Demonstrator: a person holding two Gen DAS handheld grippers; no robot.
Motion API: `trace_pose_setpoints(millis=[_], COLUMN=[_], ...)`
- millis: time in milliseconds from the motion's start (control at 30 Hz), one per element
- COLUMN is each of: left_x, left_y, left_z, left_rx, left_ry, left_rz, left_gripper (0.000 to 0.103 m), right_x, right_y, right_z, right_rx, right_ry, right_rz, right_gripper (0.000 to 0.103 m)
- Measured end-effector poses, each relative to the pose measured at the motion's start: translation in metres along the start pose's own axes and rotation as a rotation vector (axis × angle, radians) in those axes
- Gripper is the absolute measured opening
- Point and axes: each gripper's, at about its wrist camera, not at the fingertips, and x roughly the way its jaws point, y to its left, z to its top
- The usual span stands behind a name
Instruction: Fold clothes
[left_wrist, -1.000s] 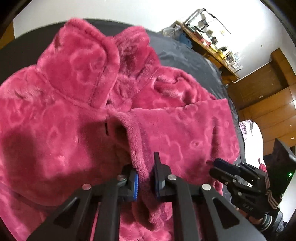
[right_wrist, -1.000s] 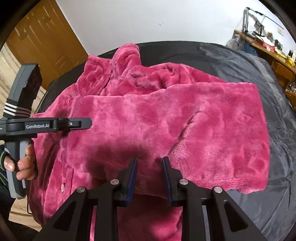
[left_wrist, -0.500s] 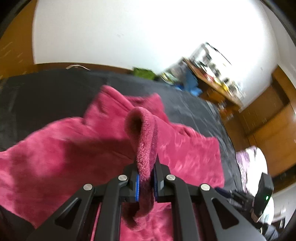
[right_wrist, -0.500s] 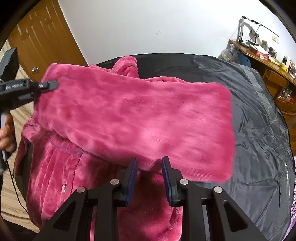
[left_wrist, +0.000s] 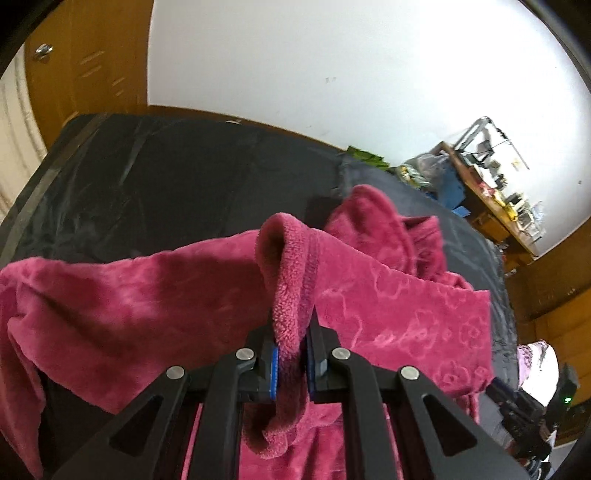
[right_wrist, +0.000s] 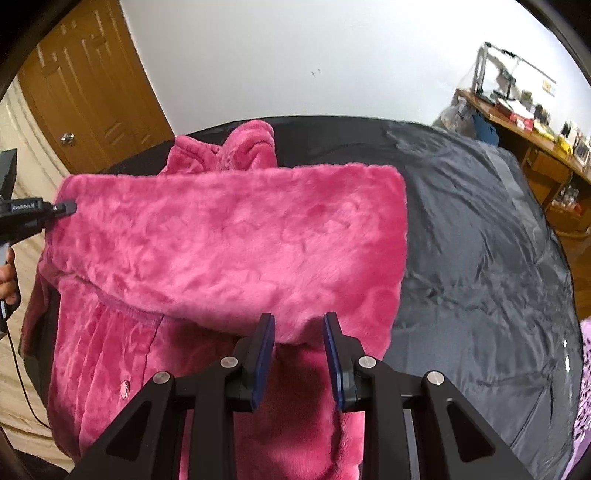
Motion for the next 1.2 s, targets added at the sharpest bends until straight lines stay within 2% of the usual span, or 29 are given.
trace_pose_setpoints(millis=[133,333,433,600,733,933,1067,1200], left_x=[0.021,0.046,0.062,0.082,0.091,0.095,0.084,0.052], left_y=[-0.001,0.001,0.005,0.004,0.002,0.004,0.010,0.005], left_z=[-0.004,-0.010,-0.015,-0.024,-0.026,-0.026,-0.020,-0.022], left_rx=[0.015,0.034,0.018,0.027,0.032,0.030,0.002,-0.002], left_ry=[0.030,0.075,0.103,0.130,0.126,0.136,0.128,0.049], left_rz=[0.044,0.096,0.114,0.164,0.174,0.154,0.149,0.146], left_gripper=[0.012,0.012,0.013,0.024,0.030,0.032,0.032,0.048], right_x=[0.013,0.054,0.067,0.070,0.070,0.070,0.065,0.034], right_y=[0.008,0.004,0.000,0.006,0.004,0.009,0.005,0.010], right_z=[0.012,0.014,0.011,0.010,0.008,0.005,0.007,0.010], right_rx=[-0.030,-0.035,-0.031,-0.087,-0.078,-0.099,-0.071,-0.038], right_ry=[0.003,0.099,0.131,0.117,0.104,0.093,0.104,0.068], right_rz=[-0.008,-0.052,-0.043,-0.061,-0.051,-0.078,-0.059,-0.017], right_gripper=[0.028,0.028,0.031,0.033,0.033,0.033,0.033,0.033])
